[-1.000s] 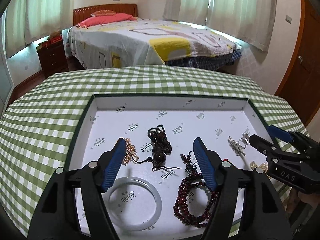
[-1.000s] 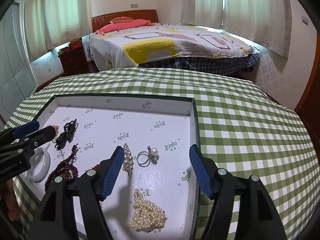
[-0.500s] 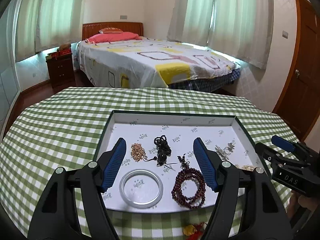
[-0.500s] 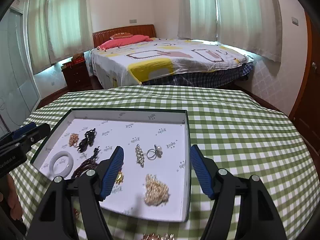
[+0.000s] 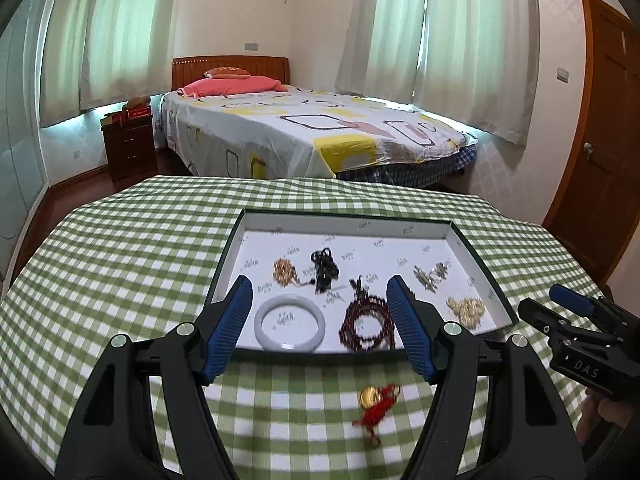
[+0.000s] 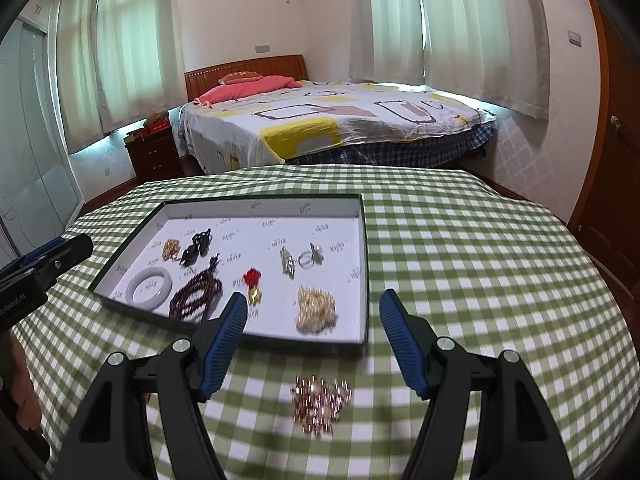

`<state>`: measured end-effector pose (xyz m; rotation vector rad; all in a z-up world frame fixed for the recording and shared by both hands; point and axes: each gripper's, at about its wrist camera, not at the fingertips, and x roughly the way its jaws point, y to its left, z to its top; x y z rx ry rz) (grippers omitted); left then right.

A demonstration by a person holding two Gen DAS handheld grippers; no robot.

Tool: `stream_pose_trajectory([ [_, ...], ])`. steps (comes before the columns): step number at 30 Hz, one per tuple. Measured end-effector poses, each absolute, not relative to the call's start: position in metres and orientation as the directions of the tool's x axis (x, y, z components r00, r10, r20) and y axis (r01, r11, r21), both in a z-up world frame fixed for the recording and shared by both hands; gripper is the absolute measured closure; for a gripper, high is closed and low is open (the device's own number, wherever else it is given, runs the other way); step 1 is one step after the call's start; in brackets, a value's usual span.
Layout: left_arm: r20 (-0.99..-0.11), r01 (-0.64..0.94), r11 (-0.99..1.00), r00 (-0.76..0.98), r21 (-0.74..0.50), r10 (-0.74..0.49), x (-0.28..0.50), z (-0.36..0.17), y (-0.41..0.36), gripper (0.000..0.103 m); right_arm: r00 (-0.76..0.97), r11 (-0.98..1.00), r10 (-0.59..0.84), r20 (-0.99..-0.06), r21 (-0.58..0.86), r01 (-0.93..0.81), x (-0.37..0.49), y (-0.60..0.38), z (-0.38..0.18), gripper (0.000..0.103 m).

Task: Organize jewelry
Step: 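Withdraw both tools from the tray toward the gold pearl brooch, then grasp the gold pearl brooch with the right tool while the left tool grasps the gold-coin tassel charm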

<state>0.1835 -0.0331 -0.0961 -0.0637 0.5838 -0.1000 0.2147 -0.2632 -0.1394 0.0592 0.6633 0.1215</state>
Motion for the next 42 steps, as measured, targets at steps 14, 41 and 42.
stream_pose_trajectory([
  [14,-0.595,0.067,0.994,0.797,-0.091,-0.108,0.144,-0.127,-0.029,0.035,0.739,0.992,0.129,-0.661,0.094,-0.089,0.188,-0.259,-0.178,0.036],
  [41,-0.657,0.060,0.993,0.745,-0.105,-0.115,0.157,-0.158,-0.036,0.035,0.668,0.995,0.098,-0.738,0.073,-0.065,0.209,-0.260,-0.211,0.063],
  [42,-0.659,0.063,0.993,0.743,-0.105,-0.117,0.157,-0.158,-0.037,0.035,0.672,0.995,0.097,-0.734,0.072,-0.065,0.206,-0.260,-0.211,0.064],
])
